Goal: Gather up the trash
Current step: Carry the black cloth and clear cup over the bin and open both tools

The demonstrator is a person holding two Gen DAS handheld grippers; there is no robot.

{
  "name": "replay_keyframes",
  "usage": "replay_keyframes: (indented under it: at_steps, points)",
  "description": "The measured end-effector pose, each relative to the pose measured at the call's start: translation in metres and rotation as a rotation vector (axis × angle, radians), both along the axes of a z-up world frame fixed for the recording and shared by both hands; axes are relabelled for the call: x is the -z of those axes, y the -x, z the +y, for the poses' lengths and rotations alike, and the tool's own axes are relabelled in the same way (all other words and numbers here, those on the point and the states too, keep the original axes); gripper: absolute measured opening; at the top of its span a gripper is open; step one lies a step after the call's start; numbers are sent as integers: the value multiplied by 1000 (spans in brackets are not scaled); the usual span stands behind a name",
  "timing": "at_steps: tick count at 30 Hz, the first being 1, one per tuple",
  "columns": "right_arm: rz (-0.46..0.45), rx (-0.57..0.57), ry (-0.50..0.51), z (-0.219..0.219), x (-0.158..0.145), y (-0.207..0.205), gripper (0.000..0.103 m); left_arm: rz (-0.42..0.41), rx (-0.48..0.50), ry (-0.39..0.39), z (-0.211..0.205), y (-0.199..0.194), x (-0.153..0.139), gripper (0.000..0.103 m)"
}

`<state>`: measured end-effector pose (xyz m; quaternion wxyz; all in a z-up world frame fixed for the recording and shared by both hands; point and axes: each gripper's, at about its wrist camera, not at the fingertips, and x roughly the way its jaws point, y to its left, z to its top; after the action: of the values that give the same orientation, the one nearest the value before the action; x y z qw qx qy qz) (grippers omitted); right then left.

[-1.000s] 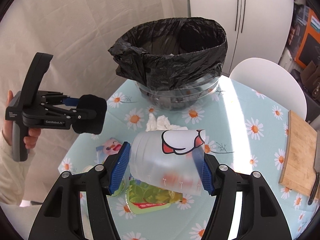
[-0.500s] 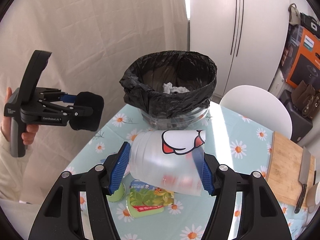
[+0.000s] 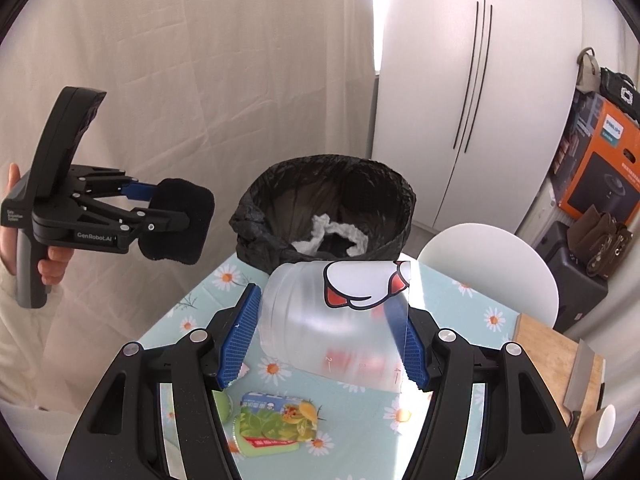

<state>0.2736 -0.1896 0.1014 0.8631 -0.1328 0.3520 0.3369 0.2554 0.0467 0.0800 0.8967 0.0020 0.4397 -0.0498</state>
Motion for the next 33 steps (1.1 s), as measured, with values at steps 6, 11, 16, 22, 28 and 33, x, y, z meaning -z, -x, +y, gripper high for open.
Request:
replay_keyframes:
  at_steps: [6,11,16,22,28,33]
  points:
    - [3,-19,12,15,-5,-27,59,-18,22,28,-1,-24,-7,55]
    - [4,-44,32,32,-8,-53,59,-17,35,42,5,-46,-7,55]
    - [18,-62,44,50,-5,-82,59,-7,57,73,15,-73,-2,55]
    - [59,-62,66,70,11,-124,59,16,90,83,24,-112,13,55]
    - [115,-67,91,90,37,-153,59,66,102,108,33,-149,39,56]
    - [153,-80,122,101,60,-175,59,109,118,117,35,-172,63,56]
